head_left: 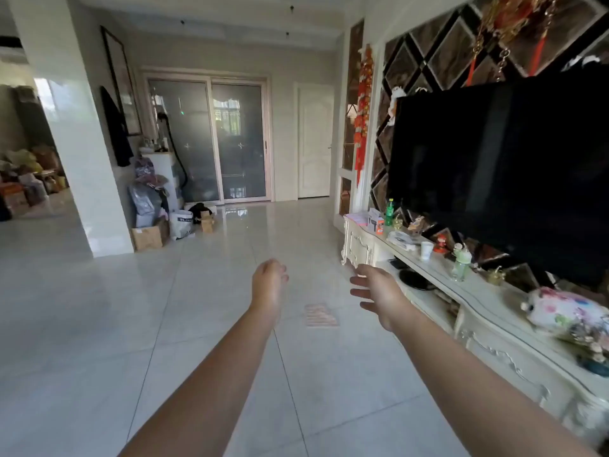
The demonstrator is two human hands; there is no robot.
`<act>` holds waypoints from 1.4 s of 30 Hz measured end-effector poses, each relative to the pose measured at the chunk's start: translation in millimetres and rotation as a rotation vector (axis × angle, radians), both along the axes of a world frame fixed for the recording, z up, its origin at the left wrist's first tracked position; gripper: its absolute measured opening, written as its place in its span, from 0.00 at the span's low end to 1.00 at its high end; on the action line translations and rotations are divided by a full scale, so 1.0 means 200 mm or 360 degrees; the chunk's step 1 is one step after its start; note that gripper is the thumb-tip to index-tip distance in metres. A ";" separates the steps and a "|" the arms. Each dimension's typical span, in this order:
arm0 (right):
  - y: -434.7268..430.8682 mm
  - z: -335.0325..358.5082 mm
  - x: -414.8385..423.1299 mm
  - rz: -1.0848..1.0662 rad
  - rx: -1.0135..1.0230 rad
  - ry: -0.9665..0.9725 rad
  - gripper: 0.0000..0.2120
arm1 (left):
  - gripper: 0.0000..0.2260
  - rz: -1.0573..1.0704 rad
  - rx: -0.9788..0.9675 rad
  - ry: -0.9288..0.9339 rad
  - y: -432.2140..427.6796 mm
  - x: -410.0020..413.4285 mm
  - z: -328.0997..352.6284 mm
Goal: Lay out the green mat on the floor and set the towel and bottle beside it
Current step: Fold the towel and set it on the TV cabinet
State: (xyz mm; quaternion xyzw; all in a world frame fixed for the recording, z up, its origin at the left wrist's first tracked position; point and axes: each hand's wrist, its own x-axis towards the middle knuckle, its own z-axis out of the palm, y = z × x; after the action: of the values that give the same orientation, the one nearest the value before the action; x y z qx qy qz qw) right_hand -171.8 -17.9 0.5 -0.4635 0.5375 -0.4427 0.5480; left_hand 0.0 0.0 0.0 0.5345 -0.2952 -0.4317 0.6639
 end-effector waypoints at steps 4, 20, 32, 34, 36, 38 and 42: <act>-0.40 -0.02 0.09 -0.0022 0.0040 -0.0010 0.16 | 0.11 -0.0055 0.0064 0.0039 -0.45 0.08 -0.02; -2.29 -0.55 -0.06 -0.0183 0.0454 -0.0026 0.09 | 0.05 -0.0261 0.0558 0.0100 -2.38 -0.03 -0.51; -3.75 -0.85 0.05 -0.0067 0.0685 0.0047 0.09 | 0.05 -0.0160 0.0798 0.0081 -3.81 0.09 -0.82; -4.04 -0.96 0.12 -0.0049 0.0713 0.0065 0.12 | 0.06 -0.0159 0.0839 0.0056 -4.09 0.15 -0.95; -4.34 -1.06 0.20 -0.0022 0.0755 0.0099 0.16 | 0.09 -0.0158 0.0892 -0.0001 -4.40 0.22 -1.10; -4.66 -1.16 0.27 -0.0008 0.0766 0.0128 0.18 | 0.12 -0.0170 0.0962 -0.0079 -4.71 0.28 -1.23; -5.26 -1.46 0.38 -0.0044 0.0783 0.0225 0.21 | 0.15 -0.0290 0.1017 -0.0298 -5.29 0.34 -1.58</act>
State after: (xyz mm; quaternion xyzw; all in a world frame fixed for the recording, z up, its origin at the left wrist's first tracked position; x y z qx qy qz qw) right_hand -96.7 -1068.9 -292.2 -0.3386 0.6723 -0.2724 0.5993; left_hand 68.8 -1058.3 -315.6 0.7242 -0.2512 -0.5089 0.3918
